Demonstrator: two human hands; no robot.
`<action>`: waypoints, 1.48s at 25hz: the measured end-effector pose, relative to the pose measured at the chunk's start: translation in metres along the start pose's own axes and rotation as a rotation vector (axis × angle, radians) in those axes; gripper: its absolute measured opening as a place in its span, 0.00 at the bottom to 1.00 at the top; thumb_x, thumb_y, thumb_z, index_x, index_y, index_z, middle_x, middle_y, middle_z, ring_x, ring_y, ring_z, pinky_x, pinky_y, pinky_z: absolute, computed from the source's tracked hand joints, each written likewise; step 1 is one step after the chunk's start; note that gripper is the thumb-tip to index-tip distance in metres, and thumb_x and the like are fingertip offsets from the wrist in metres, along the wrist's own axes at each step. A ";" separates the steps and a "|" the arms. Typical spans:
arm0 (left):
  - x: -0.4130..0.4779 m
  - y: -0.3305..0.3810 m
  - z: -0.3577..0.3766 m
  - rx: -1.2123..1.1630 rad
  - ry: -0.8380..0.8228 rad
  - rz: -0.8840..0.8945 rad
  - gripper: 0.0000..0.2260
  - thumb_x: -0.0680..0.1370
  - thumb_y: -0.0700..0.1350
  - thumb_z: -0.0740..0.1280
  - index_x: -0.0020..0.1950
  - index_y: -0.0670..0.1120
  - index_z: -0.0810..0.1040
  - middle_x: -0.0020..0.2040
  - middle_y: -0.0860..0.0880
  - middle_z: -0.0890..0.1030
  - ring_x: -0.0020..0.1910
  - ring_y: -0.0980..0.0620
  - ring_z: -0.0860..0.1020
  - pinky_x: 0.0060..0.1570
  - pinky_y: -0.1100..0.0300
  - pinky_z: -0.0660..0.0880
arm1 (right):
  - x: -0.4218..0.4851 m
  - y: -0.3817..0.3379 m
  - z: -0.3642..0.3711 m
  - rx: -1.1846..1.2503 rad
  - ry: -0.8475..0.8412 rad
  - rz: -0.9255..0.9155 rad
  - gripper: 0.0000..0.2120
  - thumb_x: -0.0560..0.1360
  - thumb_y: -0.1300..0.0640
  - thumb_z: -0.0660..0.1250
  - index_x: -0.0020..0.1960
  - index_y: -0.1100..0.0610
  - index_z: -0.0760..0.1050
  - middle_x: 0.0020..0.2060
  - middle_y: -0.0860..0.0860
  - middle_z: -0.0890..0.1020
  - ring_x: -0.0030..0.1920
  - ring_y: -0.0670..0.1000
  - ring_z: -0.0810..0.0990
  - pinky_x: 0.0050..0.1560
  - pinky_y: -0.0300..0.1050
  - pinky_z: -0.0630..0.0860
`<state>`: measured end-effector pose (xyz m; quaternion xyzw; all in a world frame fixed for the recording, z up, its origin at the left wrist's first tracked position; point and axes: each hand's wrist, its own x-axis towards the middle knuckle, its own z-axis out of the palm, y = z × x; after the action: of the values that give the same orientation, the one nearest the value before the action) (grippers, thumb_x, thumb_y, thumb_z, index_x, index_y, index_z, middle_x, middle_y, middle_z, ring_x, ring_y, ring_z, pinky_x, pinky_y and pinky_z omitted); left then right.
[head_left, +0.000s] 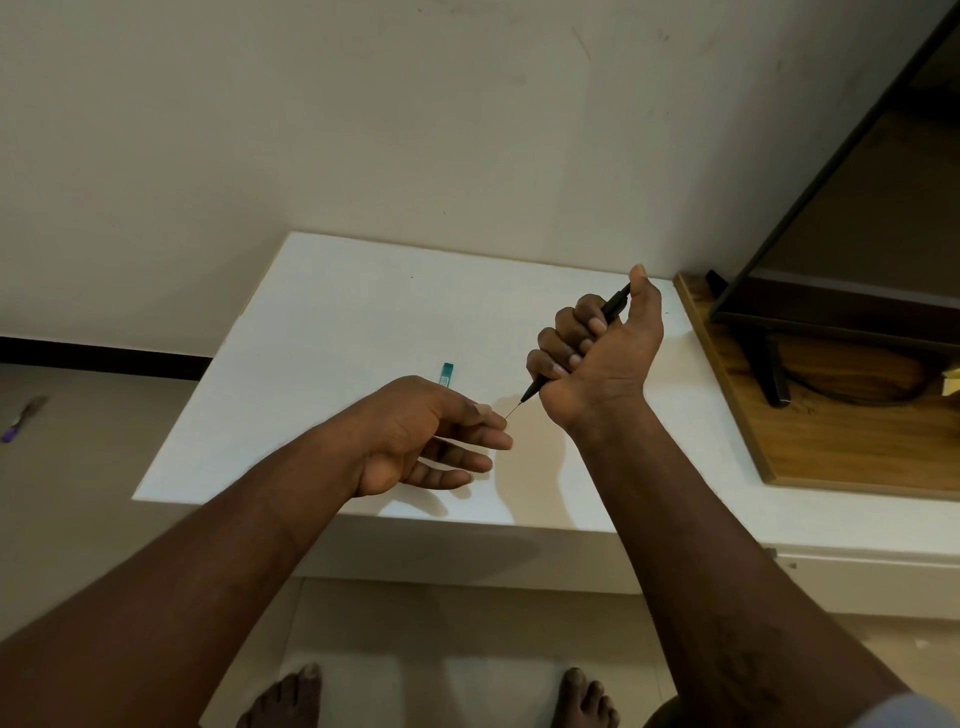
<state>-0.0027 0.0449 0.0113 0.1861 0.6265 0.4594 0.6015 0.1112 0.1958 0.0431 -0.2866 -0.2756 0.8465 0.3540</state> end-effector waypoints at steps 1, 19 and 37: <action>0.000 0.000 0.000 -0.001 0.002 0.002 0.11 0.82 0.47 0.67 0.56 0.44 0.87 0.54 0.46 0.88 0.47 0.48 0.88 0.39 0.56 0.82 | 0.000 0.000 0.000 0.001 -0.001 0.000 0.30 0.78 0.32 0.61 0.30 0.52 0.58 0.25 0.47 0.57 0.24 0.48 0.53 0.26 0.41 0.51; -0.001 0.001 0.002 -0.002 0.013 0.011 0.12 0.82 0.48 0.67 0.57 0.44 0.87 0.53 0.46 0.89 0.45 0.50 0.88 0.38 0.57 0.82 | 0.001 0.000 0.001 0.001 -0.015 -0.017 0.26 0.78 0.37 0.59 0.30 0.52 0.57 0.25 0.47 0.56 0.24 0.48 0.51 0.27 0.41 0.50; 0.001 0.001 -0.001 -0.004 0.009 -0.016 0.12 0.80 0.50 0.70 0.55 0.44 0.87 0.53 0.46 0.89 0.45 0.49 0.88 0.36 0.57 0.82 | 0.000 0.000 0.002 -0.003 -0.001 -0.020 0.26 0.78 0.38 0.59 0.30 0.53 0.57 0.25 0.47 0.56 0.24 0.48 0.51 0.26 0.41 0.51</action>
<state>-0.0036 0.0458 0.0113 0.1779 0.6298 0.4568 0.6026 0.1099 0.1958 0.0444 -0.2838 -0.2800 0.8426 0.3620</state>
